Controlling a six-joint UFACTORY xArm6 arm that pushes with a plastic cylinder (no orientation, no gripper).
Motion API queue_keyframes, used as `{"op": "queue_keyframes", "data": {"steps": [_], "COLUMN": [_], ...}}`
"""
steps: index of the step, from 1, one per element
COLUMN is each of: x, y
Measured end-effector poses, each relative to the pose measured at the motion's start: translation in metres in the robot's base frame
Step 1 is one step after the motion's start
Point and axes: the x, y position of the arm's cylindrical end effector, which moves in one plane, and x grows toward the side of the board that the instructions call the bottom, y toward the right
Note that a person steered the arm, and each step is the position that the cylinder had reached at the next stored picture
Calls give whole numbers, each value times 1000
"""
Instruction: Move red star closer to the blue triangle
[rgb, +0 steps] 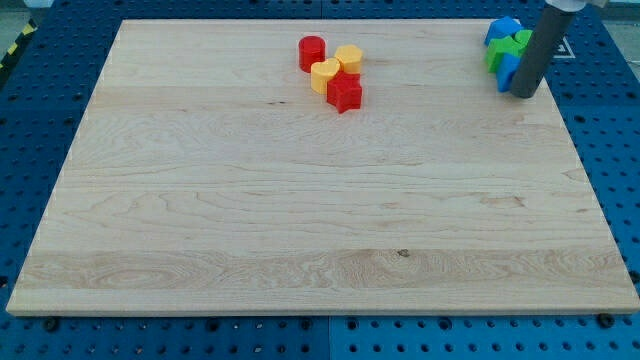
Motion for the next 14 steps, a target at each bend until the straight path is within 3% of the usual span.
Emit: {"op": "queue_keyframes", "data": {"steps": [3, 5, 6, 7, 8, 11, 14], "x": [38, 88, 64, 24, 24, -6, 12], "y": [-106, -235, -305, -319, -316, -187, -155]}}
